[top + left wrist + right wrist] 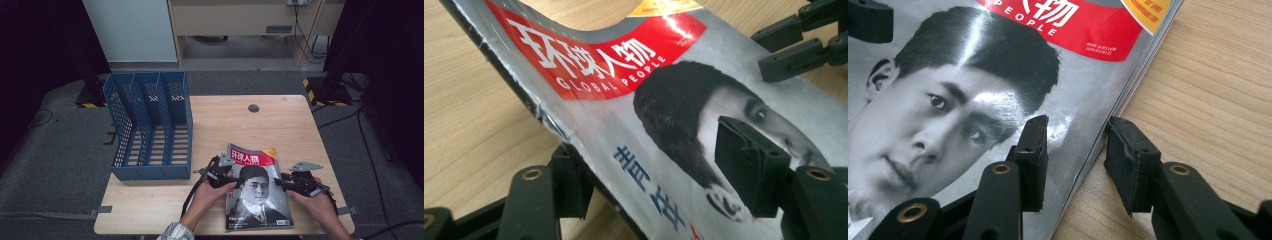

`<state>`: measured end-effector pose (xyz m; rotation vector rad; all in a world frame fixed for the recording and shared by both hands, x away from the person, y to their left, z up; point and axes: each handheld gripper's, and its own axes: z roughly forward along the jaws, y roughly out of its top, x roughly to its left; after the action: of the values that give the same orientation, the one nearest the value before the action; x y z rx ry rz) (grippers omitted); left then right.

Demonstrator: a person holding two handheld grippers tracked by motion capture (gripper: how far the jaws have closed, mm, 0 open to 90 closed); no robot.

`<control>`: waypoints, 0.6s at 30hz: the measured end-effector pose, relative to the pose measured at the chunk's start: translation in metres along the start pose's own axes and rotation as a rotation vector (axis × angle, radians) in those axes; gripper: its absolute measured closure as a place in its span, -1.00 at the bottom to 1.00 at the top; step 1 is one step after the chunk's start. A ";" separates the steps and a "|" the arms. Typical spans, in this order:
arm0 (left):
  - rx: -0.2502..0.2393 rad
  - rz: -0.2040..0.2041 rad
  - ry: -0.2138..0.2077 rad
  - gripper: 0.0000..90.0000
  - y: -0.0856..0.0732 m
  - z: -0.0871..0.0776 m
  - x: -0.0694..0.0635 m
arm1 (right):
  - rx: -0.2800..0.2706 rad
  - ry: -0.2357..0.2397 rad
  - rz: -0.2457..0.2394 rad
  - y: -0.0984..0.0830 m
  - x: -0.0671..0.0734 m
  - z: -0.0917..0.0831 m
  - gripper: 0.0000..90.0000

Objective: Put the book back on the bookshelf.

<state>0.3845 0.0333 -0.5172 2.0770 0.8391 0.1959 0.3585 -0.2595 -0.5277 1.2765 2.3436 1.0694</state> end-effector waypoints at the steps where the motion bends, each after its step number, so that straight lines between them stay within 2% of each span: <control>1: 0.000 0.004 -0.005 -0.18 0.001 0.001 0.000 | 0.000 0.002 0.002 0.000 0.000 0.000 0.34; 7: 0.004 0.011 -0.025 -0.15 0.006 0.004 0.002 | -0.005 0.014 0.009 0.000 -0.001 0.001 0.33; 10: 0.000 -0.001 -0.046 -0.15 0.010 0.008 0.002 | -0.009 0.015 0.012 0.000 -0.001 0.001 0.33; 12: 0.008 0.010 -0.048 -0.16 0.012 0.009 0.002 | -0.009 0.015 0.015 0.000 -0.001 0.001 0.33; 18: 0.011 0.010 -0.056 -0.15 0.016 0.014 0.004 | -0.016 0.027 0.017 0.000 -0.001 0.002 0.32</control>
<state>0.4011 0.0204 -0.5140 2.0874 0.7975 0.1381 0.3601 -0.2592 -0.5298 1.2863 2.3431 1.1147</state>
